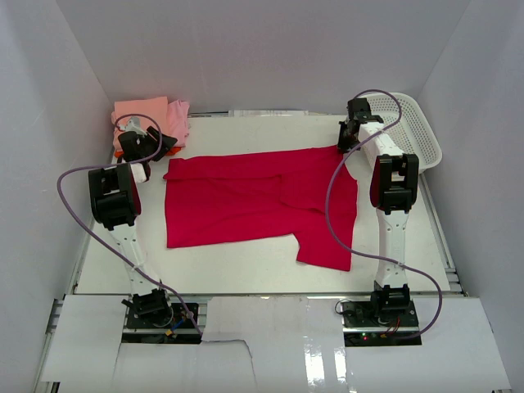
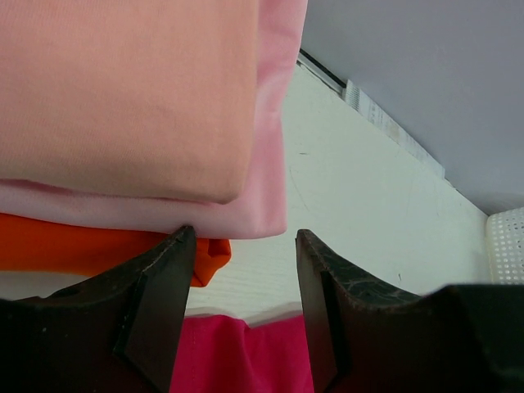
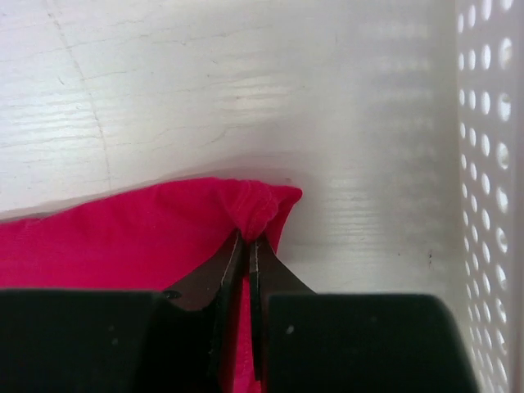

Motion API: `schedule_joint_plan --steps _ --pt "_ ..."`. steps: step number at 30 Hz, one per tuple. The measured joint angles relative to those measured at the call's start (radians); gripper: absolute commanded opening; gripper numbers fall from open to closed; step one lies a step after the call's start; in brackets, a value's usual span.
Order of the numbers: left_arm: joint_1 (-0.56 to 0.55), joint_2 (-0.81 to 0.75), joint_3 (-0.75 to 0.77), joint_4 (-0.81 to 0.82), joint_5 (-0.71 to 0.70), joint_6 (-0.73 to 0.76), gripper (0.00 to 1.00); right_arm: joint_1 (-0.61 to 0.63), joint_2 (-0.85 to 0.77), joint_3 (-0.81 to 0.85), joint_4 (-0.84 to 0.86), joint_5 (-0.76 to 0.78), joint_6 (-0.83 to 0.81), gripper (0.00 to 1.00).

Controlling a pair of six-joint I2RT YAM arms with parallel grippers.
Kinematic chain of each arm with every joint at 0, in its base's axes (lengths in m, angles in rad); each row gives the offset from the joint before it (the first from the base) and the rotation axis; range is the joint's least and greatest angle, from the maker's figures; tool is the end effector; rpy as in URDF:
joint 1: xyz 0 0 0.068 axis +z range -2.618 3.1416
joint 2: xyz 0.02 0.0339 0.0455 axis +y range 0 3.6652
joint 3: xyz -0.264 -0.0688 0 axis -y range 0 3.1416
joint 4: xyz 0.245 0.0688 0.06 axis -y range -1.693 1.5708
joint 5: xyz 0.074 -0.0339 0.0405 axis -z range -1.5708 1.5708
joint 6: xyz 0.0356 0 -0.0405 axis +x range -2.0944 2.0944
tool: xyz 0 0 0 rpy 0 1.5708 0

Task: Fold and stack the t-shirts
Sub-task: Fold the flattened tshirt in 1/3 of the way

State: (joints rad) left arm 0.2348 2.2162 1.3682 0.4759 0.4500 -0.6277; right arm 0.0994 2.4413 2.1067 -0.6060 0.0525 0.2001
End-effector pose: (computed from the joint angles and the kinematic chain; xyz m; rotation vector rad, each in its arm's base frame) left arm 0.4750 0.0977 0.1418 -0.5364 1.8928 -0.6955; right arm 0.5351 0.0515 0.1713 0.1478 2.5061 0.0569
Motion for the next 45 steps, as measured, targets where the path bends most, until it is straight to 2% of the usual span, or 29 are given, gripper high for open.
schedule_joint_plan --steps 14,23,38,43,45 --pt "0.006 0.016 -0.036 0.0 0.053 0.025 0.62 -0.001 0.002 0.005 0.008 -0.032 0.002 0.08" --pt "0.021 -0.056 -0.113 -0.076 0.045 0.075 0.61 -0.001 0.003 0.005 0.011 -0.064 0.002 0.08" --pt "0.025 -0.086 -0.106 -0.183 0.019 0.12 0.57 -0.001 0.003 0.005 0.011 -0.081 0.002 0.08" --pt "0.025 -0.086 -0.1 -0.209 0.013 0.134 0.46 -0.001 0.003 0.005 0.011 -0.082 0.001 0.08" --pt "0.025 -0.086 -0.095 -0.221 0.01 0.138 0.46 -0.001 0.003 0.005 0.011 -0.082 0.002 0.08"
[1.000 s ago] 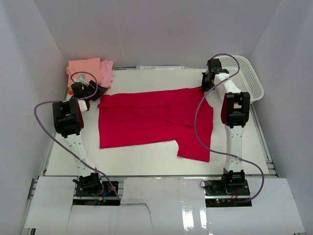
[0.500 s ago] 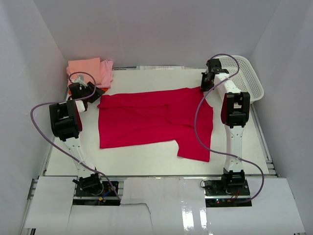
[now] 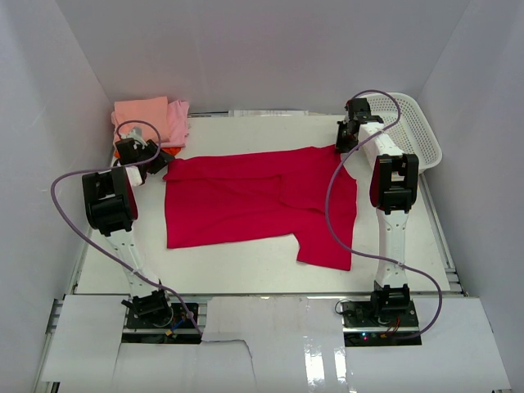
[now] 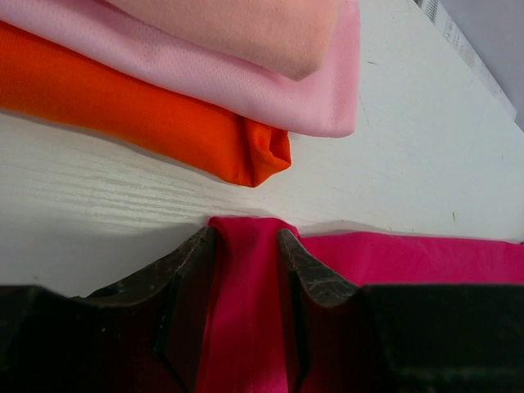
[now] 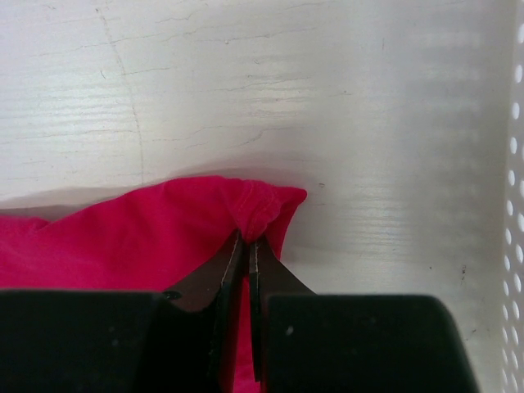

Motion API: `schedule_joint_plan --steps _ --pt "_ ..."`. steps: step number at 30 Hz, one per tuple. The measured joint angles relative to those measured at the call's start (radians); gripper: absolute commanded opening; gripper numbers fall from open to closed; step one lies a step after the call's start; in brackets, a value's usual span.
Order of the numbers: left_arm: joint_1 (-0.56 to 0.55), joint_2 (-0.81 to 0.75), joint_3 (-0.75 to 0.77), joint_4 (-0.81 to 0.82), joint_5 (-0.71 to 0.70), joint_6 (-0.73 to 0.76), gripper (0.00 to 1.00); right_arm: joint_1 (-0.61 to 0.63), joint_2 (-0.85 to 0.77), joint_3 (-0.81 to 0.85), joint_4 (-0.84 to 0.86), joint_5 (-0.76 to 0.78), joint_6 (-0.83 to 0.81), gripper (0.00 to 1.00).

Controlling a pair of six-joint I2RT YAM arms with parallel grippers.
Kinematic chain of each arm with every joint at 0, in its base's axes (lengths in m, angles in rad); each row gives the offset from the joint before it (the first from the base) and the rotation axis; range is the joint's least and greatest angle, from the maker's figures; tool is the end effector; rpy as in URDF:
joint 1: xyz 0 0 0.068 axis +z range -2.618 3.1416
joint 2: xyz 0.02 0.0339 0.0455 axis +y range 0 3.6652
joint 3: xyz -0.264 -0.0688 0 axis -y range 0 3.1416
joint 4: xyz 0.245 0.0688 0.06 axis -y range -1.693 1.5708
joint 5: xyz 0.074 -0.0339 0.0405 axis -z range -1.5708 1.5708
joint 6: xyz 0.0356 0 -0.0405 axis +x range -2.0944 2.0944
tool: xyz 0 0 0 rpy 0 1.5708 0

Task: Fold and stack the t-shirts
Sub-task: Fold the flattened tshirt in 1/3 of the way

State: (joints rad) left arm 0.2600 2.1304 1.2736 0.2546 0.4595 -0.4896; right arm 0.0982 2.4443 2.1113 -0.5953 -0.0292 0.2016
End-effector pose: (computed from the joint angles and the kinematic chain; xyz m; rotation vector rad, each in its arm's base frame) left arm 0.4420 0.1013 0.1314 -0.5416 2.1003 -0.6299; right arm 0.5365 0.0539 0.1719 0.1173 2.5031 0.1607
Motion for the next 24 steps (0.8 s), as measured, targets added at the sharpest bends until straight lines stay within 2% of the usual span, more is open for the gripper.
schedule_joint_plan --steps 12,13,15,17,24 --pt "-0.012 0.043 0.082 -0.075 -0.003 0.025 0.38 0.0 0.0 0.0 0.0 0.0 0.0 0.08" --pt "-0.014 0.044 0.087 -0.085 -0.006 0.03 0.3 0.0 0.0 0.0 0.0 0.0 0.0 0.08" --pt "-0.02 0.046 0.093 -0.101 -0.013 0.039 0.23 0.0 0.0 0.0 0.0 0.0 0.0 0.08" --pt "-0.023 0.048 0.098 -0.116 -0.018 0.046 0.02 0.0 0.0 0.0 0.0 0.0 -0.001 0.08" --pt "-0.027 0.049 0.108 -0.142 -0.025 0.059 0.0 0.0 0.0 0.0 0.0 0.0 -0.001 0.08"
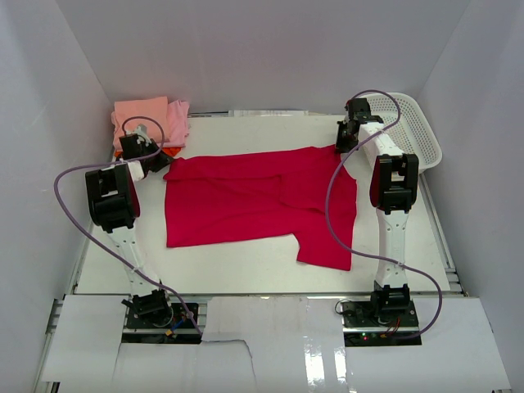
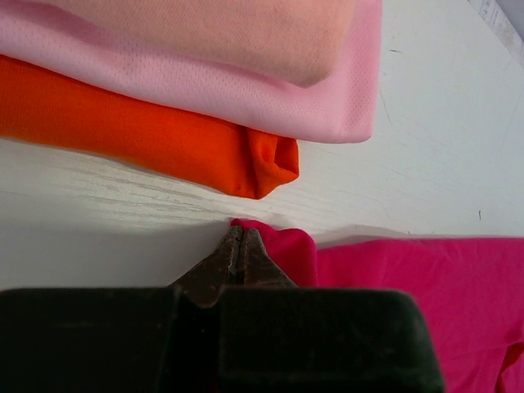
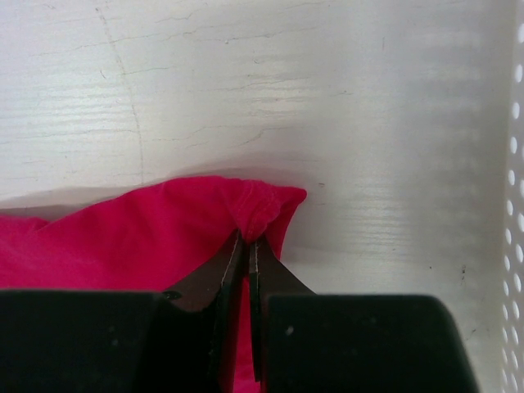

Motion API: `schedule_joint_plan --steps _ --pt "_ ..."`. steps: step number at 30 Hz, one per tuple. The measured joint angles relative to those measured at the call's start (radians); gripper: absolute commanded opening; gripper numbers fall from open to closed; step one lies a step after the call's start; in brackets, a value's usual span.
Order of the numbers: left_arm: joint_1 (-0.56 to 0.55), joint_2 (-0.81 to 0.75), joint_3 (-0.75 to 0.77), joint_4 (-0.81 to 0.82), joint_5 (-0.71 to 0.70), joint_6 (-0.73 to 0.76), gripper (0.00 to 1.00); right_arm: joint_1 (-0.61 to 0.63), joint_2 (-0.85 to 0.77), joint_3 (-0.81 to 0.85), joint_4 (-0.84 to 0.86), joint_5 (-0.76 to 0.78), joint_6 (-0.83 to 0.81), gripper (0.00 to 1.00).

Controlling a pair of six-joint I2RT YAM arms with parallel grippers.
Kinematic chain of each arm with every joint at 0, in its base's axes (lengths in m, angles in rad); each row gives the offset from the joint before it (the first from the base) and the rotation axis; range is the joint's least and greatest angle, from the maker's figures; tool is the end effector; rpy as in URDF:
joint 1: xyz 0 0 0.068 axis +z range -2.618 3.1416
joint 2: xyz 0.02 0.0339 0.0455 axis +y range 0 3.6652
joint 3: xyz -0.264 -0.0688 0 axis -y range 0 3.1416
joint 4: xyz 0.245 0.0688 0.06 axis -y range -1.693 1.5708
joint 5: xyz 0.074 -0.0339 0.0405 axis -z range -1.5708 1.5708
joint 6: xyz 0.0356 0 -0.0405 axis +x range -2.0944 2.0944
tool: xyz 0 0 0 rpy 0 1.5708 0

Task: Fold and stack the t-shirts
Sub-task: Fold the flattened tshirt in 1/3 of the way

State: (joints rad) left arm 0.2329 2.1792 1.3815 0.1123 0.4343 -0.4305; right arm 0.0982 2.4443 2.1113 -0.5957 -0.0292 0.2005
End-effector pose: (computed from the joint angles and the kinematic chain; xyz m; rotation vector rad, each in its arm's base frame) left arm 0.4581 0.0933 0.1294 -0.5069 2.1895 -0.5953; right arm 0.5365 0.0539 0.1719 0.1160 2.5035 0.1602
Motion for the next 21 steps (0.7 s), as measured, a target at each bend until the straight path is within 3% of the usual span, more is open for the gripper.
schedule_joint_plan --steps 14,21 --pt "0.005 -0.037 0.0 -0.061 -0.217 -0.005 0.0 -0.005 0.0 0.0 -0.008 0.036 0.002 0.08" --pt "0.016 -0.04 0.0 -0.067 -0.248 -0.014 0.0 -0.008 0.0 0.0 -0.01 0.035 0.003 0.08"
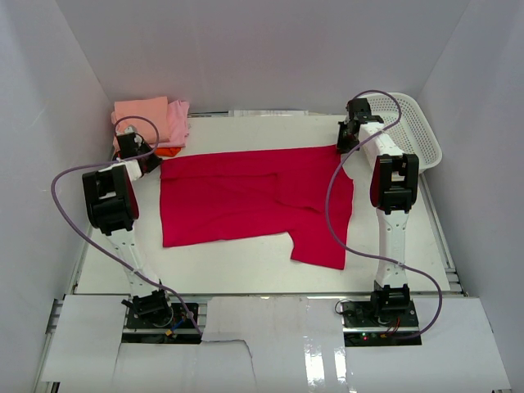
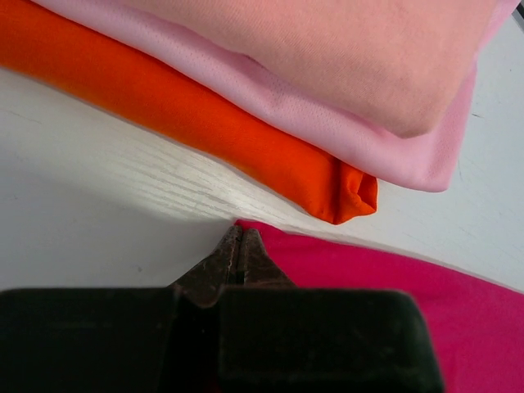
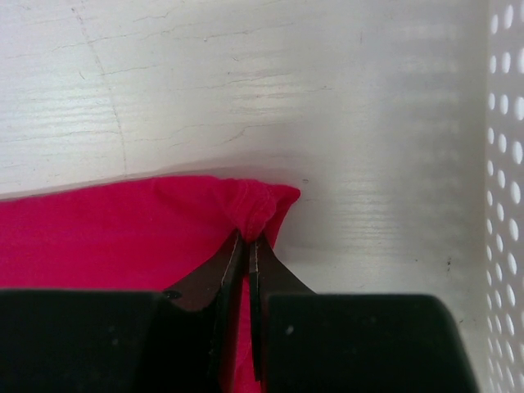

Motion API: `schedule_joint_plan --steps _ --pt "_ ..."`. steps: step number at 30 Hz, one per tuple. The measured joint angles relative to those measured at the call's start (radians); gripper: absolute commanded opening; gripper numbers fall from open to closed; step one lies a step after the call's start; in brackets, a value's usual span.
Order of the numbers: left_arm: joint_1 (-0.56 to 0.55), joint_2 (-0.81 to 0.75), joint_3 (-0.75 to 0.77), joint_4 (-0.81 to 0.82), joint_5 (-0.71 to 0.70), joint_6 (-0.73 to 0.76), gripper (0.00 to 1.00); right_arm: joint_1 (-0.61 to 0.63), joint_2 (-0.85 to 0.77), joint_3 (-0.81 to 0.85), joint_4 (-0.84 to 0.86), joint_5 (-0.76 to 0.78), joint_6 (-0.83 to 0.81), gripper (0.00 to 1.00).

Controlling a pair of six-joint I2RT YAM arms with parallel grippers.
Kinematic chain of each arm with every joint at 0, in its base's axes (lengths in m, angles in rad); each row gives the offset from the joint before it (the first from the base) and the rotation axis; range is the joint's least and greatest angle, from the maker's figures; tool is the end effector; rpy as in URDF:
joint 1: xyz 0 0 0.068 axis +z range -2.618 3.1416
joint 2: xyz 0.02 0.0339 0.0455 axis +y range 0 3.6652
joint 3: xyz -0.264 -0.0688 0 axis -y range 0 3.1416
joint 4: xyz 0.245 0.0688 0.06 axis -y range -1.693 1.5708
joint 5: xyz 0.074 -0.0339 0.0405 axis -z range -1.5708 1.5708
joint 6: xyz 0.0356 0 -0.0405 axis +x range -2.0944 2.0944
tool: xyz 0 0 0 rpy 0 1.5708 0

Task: Fold and stack the t-shirts
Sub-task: Fold the flattened tshirt in 1/3 of the way

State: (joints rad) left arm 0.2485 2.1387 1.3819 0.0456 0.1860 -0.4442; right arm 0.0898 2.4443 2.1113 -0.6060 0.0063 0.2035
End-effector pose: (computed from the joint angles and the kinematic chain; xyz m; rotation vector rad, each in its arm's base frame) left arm 0.4513 0.1077 0.1403 -0.6837 2.1823 -0.3144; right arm 0.5361 0.0480 0.1712 0.1454 2.5092 0.1122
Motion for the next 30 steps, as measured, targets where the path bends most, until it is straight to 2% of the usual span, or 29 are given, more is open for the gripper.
schedule_joint_plan --steps 5,8,9,11,13,15,17,28,29,30 --pt "0.0 -0.001 0.0 -0.001 -0.011 -0.002 0.0 -0.001 0.0 0.0 -0.002 -0.001 0.0 0.08" --pt "0.001 -0.001 0.0 0.0 -0.011 -0.002 0.0 -0.002 0.0 0.0 -0.002 -0.006 -0.001 0.22" --pt "0.002 -0.001 0.0 0.0 -0.008 -0.003 0.0 -0.003 0.0 0.0 -0.002 -0.006 0.001 0.33" --pt "0.004 -0.001 0.0 0.001 0.001 -0.008 0.0 -0.005 0.0 0.0 -0.003 -0.012 0.0 0.38" --pt "0.008 -0.001 -0.002 0.01 0.01 -0.011 0.2 -0.008 0.0 0.0 -0.003 -0.017 -0.001 0.39" --pt "0.011 -0.005 -0.011 0.024 0.011 -0.016 0.34 -0.01 0.0 0.0 -0.004 -0.017 -0.002 0.4" --pt "0.014 -0.014 -0.021 0.032 0.001 -0.021 0.38 -0.011 0.0 0.0 -0.005 -0.016 -0.002 0.4" --pt "0.025 -0.116 -0.026 0.021 -0.066 -0.05 0.41 -0.011 -0.049 0.01 -0.054 -0.006 -0.005 0.41" --pt "0.025 -0.134 -0.026 0.014 -0.074 -0.054 0.41 -0.011 -0.063 0.01 -0.056 -0.009 -0.005 0.42" --pt "0.027 -0.152 -0.026 0.008 -0.079 -0.056 0.41 -0.011 -0.082 0.009 -0.059 -0.013 -0.005 0.51"
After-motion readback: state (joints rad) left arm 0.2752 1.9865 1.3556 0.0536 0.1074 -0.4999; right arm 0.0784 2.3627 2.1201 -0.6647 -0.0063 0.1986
